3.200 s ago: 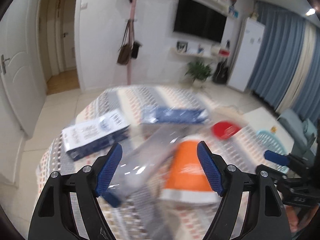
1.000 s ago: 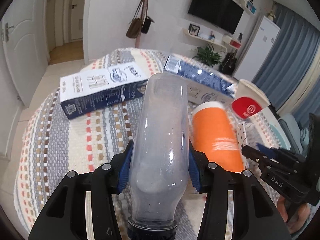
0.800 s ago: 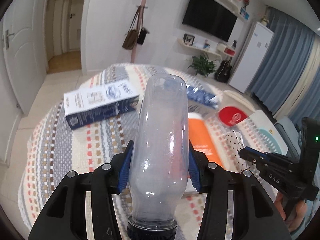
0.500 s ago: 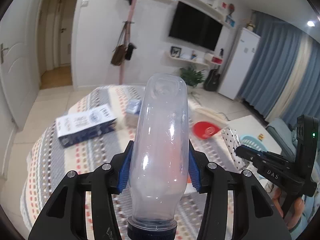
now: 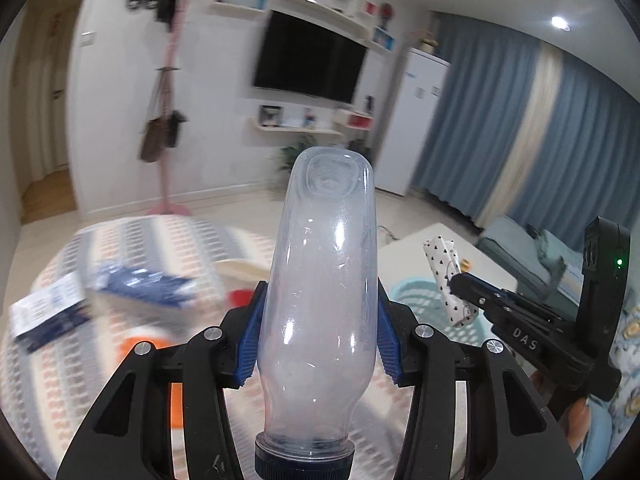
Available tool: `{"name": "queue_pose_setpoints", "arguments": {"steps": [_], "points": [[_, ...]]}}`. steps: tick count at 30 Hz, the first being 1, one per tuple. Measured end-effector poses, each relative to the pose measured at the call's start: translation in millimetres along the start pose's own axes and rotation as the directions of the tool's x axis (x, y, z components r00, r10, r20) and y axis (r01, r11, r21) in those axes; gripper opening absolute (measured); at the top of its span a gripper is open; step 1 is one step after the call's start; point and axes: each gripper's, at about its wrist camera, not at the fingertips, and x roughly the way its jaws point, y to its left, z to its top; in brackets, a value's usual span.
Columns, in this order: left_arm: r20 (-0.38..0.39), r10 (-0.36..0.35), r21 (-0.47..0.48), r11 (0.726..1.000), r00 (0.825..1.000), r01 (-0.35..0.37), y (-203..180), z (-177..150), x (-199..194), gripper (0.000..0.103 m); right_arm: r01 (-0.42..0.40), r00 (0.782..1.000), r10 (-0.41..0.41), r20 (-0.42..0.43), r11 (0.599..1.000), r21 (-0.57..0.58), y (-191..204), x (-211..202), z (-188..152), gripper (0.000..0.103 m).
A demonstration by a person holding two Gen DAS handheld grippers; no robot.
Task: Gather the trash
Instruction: 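Carry the bottle and dotted paper over the blue basket and open both grippers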
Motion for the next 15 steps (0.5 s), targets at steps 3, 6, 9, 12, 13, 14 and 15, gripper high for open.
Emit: {"name": "queue_pose_setpoints", "arguments": {"steps": [3, 6, 9, 12, 13, 14, 15], "points": [[-0.032, -0.05, 0.027, 0.998, 0.998, 0.051, -33.5, 4.7, 34.4, 0.047, 0.064, 0.998, -0.064, -0.001, 0.996, 0.065, -48.1, 0.5, 0.6, 0.008], [-0.07, -0.095, 0.036, 0.995, 0.993, 0.097, -62.3, 4.1, 71.1, 0.047, 0.11, 0.994, -0.108, -0.018, 0.986, 0.129, -90.8, 6.2, -3.9, 0.008], [-0.121, -0.132, 0.036, 0.99, 0.984, 0.137, -86.8, -1.1, 108.2, 0.047, 0.16, 0.987, -0.154, -0.049, 0.968, 0.195, -134.6, 14.2, -12.5, 0.008], [-0.171, -0.166, 0.031, 0.984, 0.971, 0.174, -109.0, -7.5, 141.1, 0.047, 0.212, 0.977, -0.196, -0.089, 0.942, 0.259, -176.9, 24.9, -23.5, 0.008], [-0.188, -0.17, 0.038, 0.983, 0.968, 0.18, -117.7, -10.6, 152.9, 0.047, 0.222, 0.974, -0.202, -0.099, 0.936, 0.274, -184.6, 28.0, -28.1, 0.008], [-0.206, -0.175, 0.042, 0.981, 0.963, 0.187, -125.2, -13.7, 164.3, 0.047, 0.235, 0.971, -0.211, -0.112, 0.928, 0.29, -195.2, 31.7, -32.0, 0.008], [-0.22, -0.178, 0.041, 0.981, 0.959, 0.191, -129.1, -15.6, 172.4, 0.047, 0.245, 0.968, -0.218, -0.123, 0.922, 0.299, -201.9, 35.3, -35.5, 0.008]]}}
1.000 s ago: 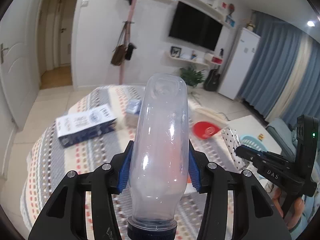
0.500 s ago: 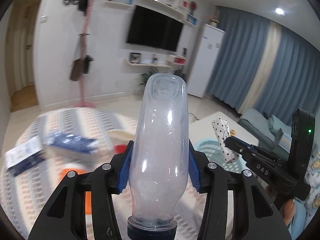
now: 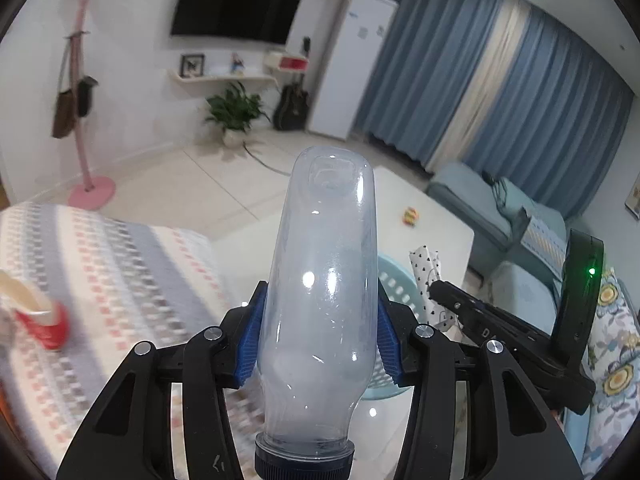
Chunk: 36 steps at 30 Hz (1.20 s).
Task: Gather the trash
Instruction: 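Carry the bottle and dotted paper over the blue basket and open both grippers, then move both tools back over the cups on the table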
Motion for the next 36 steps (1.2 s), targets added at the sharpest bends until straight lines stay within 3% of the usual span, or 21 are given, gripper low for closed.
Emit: {"name": "queue_pose_setpoints", "arguments": {"steps": [7, 13, 16, 21, 30, 36], "points": [[-0.126, -0.058, -0.043, 0.998, 0.99, 0.053, -12.7, -6.2, 66.9, 0.047, 0.064, 0.993, -0.057, -0.104, 0.996, 0.066, -40.0, 37.7, -12.2, 0.008], [-0.184, -0.073, -0.046, 0.997, 0.98, 0.065, -17.3, -11.9, 96.8, 0.047, 0.086, 0.987, -0.073, -0.144, 0.992, 0.089, -53.8, 54.0, -15.0, 0.01], [-0.193, -0.075, -0.059, 0.996, 0.978, 0.065, -15.7, -14.9, 101.2, 0.06, 0.091, 0.984, -0.076, -0.161, 0.992, 0.092, -55.2, 59.4, -16.4, 0.013], [-0.179, -0.092, -0.056, 0.995, 0.98, 0.083, -14.8, -16.5, 92.7, 0.07, 0.097, 0.984, -0.078, -0.161, 0.989, 0.113, -62.1, 59.8, -15.3, 0.044], [-0.118, -0.075, -0.008, 0.997, 0.99, 0.074, -20.0, -20.0, 55.1, 0.072, 0.083, 0.989, -0.067, -0.133, 0.99, 0.117, -57.8, 43.7, -14.2, 0.045], [-0.033, -0.053, -0.009, 0.999, 0.998, 0.053, -12.9, -20.9, 5.7, 0.072, 0.031, 0.995, -0.024, -0.096, 0.997, 0.076, -29.3, 26.5, -11.3, 0.045]]}}
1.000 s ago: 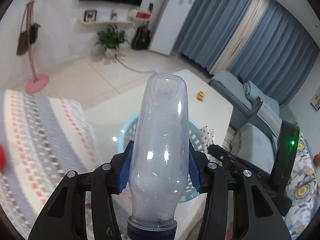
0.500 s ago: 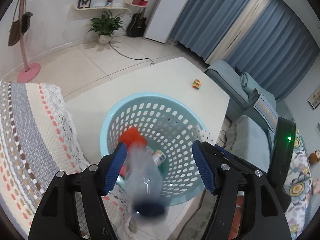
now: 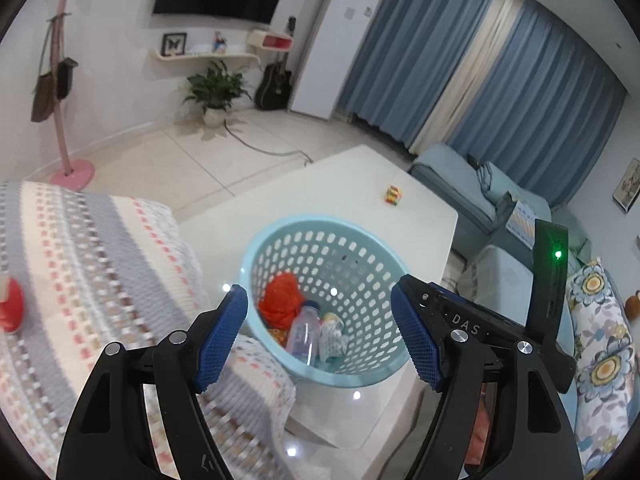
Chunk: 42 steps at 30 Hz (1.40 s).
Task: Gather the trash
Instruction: 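Move both tools back over the cups on the table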
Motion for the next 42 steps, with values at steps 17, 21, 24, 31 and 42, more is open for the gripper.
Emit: {"name": "queue_pose_setpoints", "arguments": {"steps": [17, 21, 24, 31, 42], "points": [[0.21, 0.244, -0.143, 0.966, 0.947, -0.217, 85.3, -30.9, -167.5, 0.081, -0.223, 0.967, 0.251, 0.05, 0.921, -0.319, 170.7, -49.4, -32.0, 0.077], [0.213, 0.346, -0.213, 0.929, 0.914, -0.302, 121.8, -49.5, -199.3, 0.081, -0.256, 0.955, 0.294, 0.036, 0.882, -0.395, 215.1, -51.3, -48.6, 0.084], [0.193, 0.418, -0.279, 0.891, 0.888, -0.359, 154.0, -64.7, -217.9, 0.083, -0.291, 0.945, 0.326, 0.004, 0.849, -0.441, 246.7, -44.6, -62.1, 0.085], [0.109, 0.504, -0.408, 0.809, 0.857, -0.423, 226.6, -93.9, -235.1, 0.083, -0.312, 0.939, 0.341, -0.05, 0.778, -0.545, 309.7, -22.6, -94.0, 0.085], [0.072, 0.449, -0.426, 0.821, 0.891, -0.38, 255.7, -111.7, -207.4, 0.083, -0.303, 0.947, 0.31, -0.087, 0.768, -0.564, 340.6, 27.8, -89.7, 0.085]]}}
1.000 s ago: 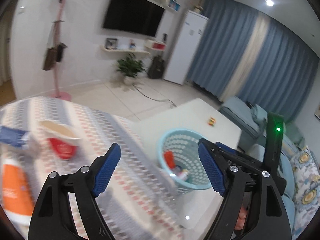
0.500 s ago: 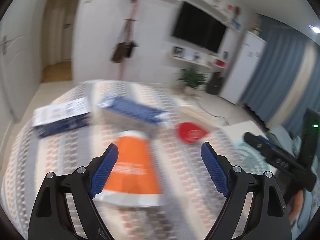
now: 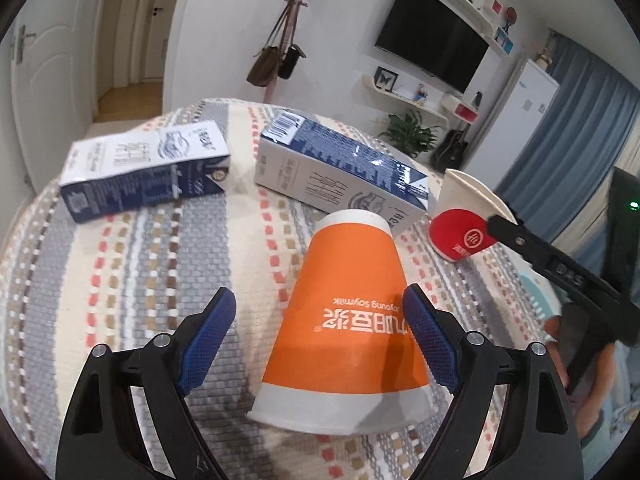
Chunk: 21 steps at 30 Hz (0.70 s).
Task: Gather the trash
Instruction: 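Move both tools back over the cups on the table, then grasp the orange cup with the left gripper while the right grasps the red-white paper cup, then carry both cups over the blue basket and open both grippers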
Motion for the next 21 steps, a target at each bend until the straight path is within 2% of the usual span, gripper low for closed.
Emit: {"name": "queue_pose_setpoints", "arguments": {"steps": [7, 8, 10, 11, 14, 16, 18, 19, 21], "points": [[-0.014, -0.033, 0.011, 0.999, 0.999, 0.033, -4.5, -9.1, 8.7, 0.084, -0.044, 0.999, 0.044, -0.004, 0.999, -0.006, 1.8, 17.5, 5.4, 0.084], [-0.02, -0.035, 0.016, 0.999, 0.999, 0.036, -5.3, -9.5, 10.2, 0.084, -0.048, 0.999, 0.048, -0.003, 0.999, -0.008, 2.7, 19.1, 6.0, 0.08], [-0.028, -0.037, 0.026, 0.999, 0.999, 0.038, -6.8, -12.3, 10.0, 0.084, -0.061, 0.998, 0.061, -0.023, 0.998, -0.022, 4.2, 24.4, 8.0, 0.064], [-0.028, -0.036, 0.03, 0.999, 0.999, 0.037, -7.5, -12.8, 10.8, 0.084, -0.071, 0.997, 0.07, -0.036, 0.997, -0.03, 5.7, 27.0, 7.4, 0.052], [-0.035, -0.048, 0.035, 0.998, 0.998, 0.05, -9.1, -13.2, 12.1, 0.08, -0.082, 0.996, 0.08, -0.049, 0.996, -0.044, 7.9, 30.0, 5.7, 0.036], [-0.031, -0.066, 0.051, 0.996, 0.997, 0.067, -11.9, -14.5, 10.6, 0.073, -0.089, 0.995, 0.087, -0.043, 0.995, -0.04, 6.6, 29.0, 5.2, 0.034], [-0.024, -0.073, 0.071, 0.995, 0.997, 0.074, -17.6, -17.2, 10.1, 0.059, -0.1, 0.995, 0.098, -0.033, 0.994, -0.036, 5.6, 26.5, 4.6, 0.031], [-0.02, -0.085, 0.089, 0.992, 0.996, 0.087, -21.5, -18.8, 8.8, 0.056, -0.103, 0.994, 0.102, -0.026, 0.994, -0.038, 5.9, 24.4, 3.0, 0.031], [-0.006, -0.062, 0.123, 0.99, 0.998, 0.062, -29.1, -22.6, 6.8, 0.055, -0.102, 0.995, 0.102, -0.011, 0.994, -0.048, 7.8, 20.6, 1.1, 0.031]]}}
